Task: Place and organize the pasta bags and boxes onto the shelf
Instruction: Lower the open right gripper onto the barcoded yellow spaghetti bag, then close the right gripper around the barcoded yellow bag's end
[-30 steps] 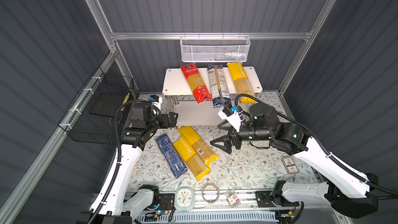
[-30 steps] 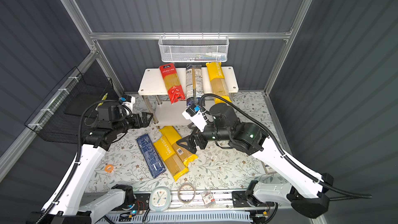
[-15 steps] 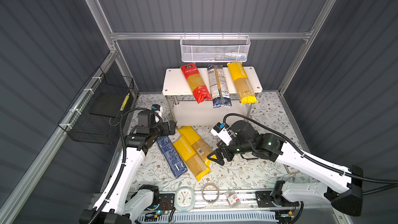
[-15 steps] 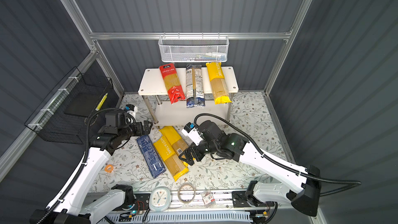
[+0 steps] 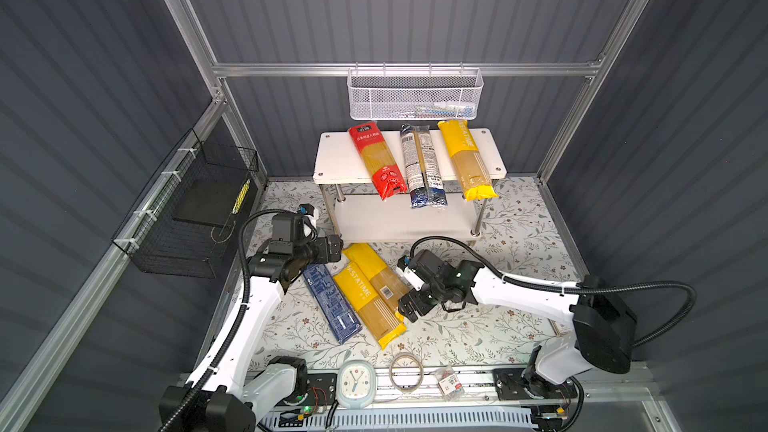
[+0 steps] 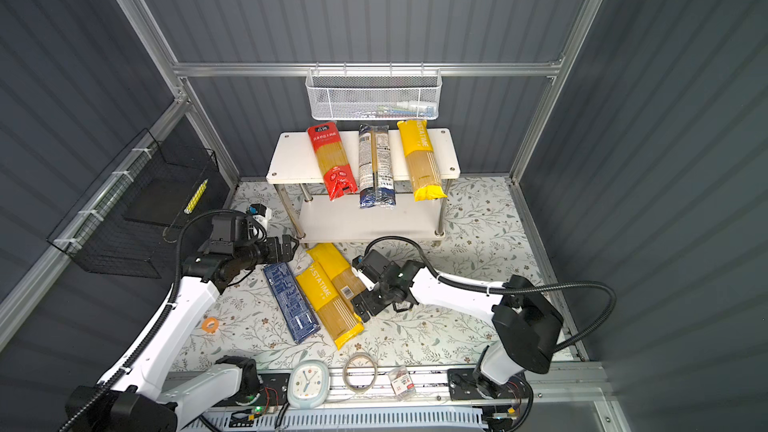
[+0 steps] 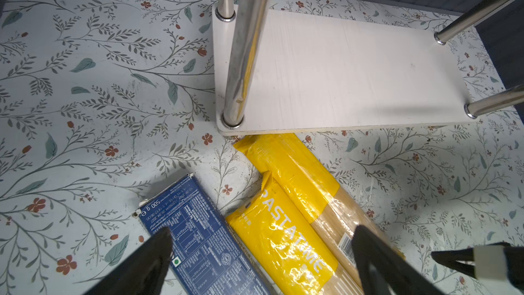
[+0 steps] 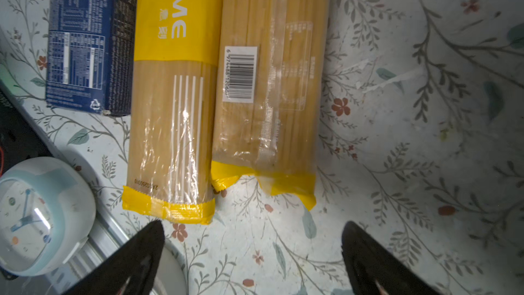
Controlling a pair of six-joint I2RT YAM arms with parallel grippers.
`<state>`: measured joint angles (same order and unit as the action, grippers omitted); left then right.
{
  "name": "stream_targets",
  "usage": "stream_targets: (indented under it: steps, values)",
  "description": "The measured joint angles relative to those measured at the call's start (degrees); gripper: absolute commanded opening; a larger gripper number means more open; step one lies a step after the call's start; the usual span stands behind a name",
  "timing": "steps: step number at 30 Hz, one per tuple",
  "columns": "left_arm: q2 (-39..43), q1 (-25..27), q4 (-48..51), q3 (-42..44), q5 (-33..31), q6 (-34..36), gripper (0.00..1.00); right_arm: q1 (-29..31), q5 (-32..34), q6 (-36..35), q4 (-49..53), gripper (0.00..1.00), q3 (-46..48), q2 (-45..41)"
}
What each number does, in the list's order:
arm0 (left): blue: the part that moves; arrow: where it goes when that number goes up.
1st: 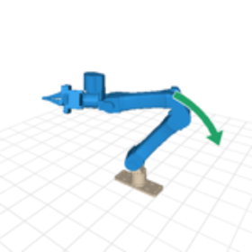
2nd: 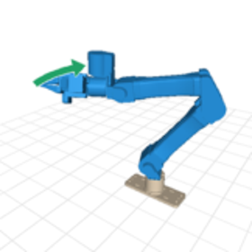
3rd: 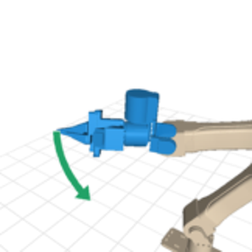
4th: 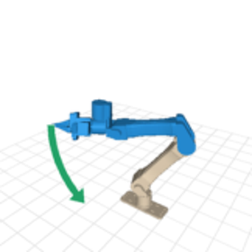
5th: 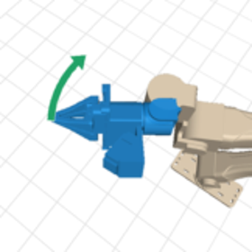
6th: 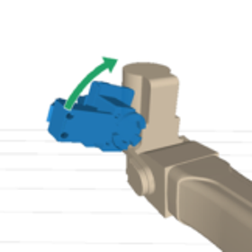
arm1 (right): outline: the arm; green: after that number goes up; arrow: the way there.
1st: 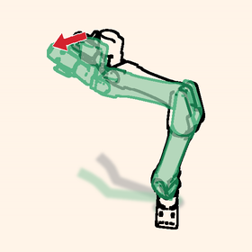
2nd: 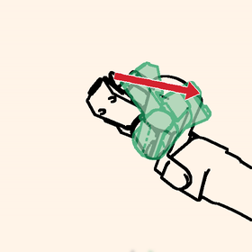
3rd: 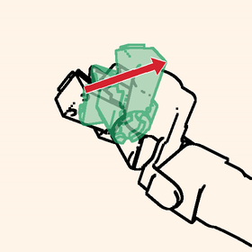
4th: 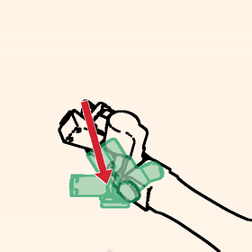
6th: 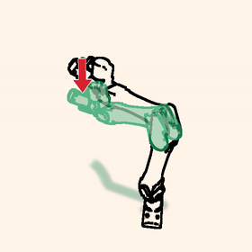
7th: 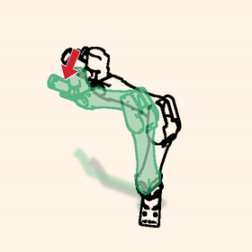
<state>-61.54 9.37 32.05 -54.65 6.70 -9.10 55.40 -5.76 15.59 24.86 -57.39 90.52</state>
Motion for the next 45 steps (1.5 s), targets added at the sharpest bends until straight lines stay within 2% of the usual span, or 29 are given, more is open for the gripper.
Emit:
stream_targets:
  steps: [6,11,18,45]
  values:
    - [0.2,0.0,0.0,0.0,0.0,0.0,1.0,0.0,0.2,-0.1,-6.4,0.97,0.0,5.8]
    - [0.2,0.0,0.0,0.0,0.0,0.0,1.0,0.1,3.7,-0.8,-8.8,0.98,0.0,7.0]
    - [0.2,0.0,0.0,0.0,0.4,0.0,1.0,0.0,6.4,-1.9,-9.2,0.98,-0.4,8.0]
    - [0.2,0.0,0.0,0.0,0.6,0.0,1.0,0.6,5.9,-3.9,-10.2,0.98,-4.4,14.5]
